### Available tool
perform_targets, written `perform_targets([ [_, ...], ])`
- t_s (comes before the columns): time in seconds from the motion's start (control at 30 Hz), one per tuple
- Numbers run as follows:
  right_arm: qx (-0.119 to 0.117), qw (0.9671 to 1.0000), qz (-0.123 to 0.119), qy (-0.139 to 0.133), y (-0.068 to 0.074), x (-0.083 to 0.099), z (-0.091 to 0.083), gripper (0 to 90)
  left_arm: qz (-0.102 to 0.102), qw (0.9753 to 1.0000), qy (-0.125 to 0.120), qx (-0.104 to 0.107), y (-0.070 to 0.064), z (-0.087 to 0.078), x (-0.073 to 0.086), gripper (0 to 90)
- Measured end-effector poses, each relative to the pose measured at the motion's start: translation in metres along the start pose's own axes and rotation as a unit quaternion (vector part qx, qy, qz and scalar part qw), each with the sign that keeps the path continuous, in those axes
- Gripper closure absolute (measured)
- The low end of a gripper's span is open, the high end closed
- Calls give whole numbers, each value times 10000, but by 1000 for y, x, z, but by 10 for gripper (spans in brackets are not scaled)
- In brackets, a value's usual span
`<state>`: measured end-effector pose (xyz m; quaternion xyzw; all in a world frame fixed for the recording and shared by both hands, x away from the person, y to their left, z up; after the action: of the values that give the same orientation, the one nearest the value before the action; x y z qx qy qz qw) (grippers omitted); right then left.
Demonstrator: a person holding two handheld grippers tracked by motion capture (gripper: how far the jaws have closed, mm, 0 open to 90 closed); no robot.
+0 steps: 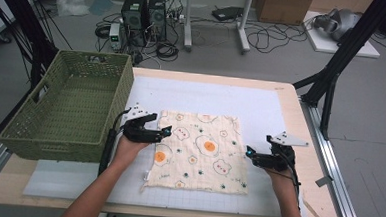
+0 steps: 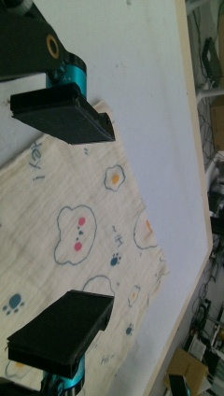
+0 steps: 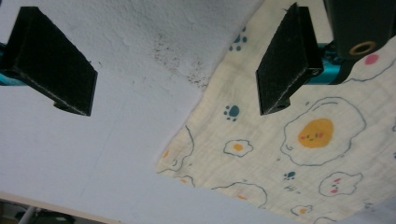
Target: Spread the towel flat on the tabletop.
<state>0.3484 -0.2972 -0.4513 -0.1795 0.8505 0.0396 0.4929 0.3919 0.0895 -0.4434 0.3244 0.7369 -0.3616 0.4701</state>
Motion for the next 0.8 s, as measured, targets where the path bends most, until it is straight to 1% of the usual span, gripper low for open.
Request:
perform_targets([
  [0.07,9,10000,-47,-6,2,0,-3,115,78,10000,-38,31,-5,-3,0,182],
  [0.17,-48,9998,-176,-59,5,-1,-7,115,131,9998,-118,74,-10,-5,1,183],
  [0.23,-108,9996,-236,-136,8,-4,-9,115,80,9998,-117,165,-12,-5,2,203],
  [0.3,-139,9993,-301,-189,10,-5,-12,115,93,9997,-115,195,-13,-6,2,203],
  [0.33,-158,9993,-278,-208,12,-6,-13,115,75,9996,-163,198,-13,-6,1,203],
  [0.4,-141,9993,-267,-211,11,-6,-13,115,101,9995,-197,207,-13,-8,0,202],
  [0.43,-143,9994,-228,-202,11,-6,-13,115,80,9995,-205,222,-13,-8,0,202],
  [0.47,-153,9995,-198,-194,10,-6,-12,115,73,9995,-195,235,-14,-8,0,202],
  [0.53,-181,9997,-47,-144,10,-5,-12,115,75,9996,-171,228,-14,-8,0,200],
  [0.6,-141,9998,4,-103,8,-3,-10,115,64,9997,-141,201,-14,-9,1,201],
  [0.7,-129,9999,30,-106,7,-2,-9,115,80,9997,-148,151,-14,-10,0,200],
  [0.8,-117,9998,-29,-152,7,-3,-10,115,116,9998,-123,101,-15,-9,0,201],
])
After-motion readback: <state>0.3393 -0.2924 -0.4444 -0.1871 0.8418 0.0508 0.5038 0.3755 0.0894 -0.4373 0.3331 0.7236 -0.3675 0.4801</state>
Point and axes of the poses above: each handheld gripper's, and its own axes: z roughly forward along the jaws, x roughly out of its underside, y roughly to its left, the point moved 5 cm from there along z, roughly forward along the jaws, and after that the axes turned 12 degrees about x, right-handed, at the moved point
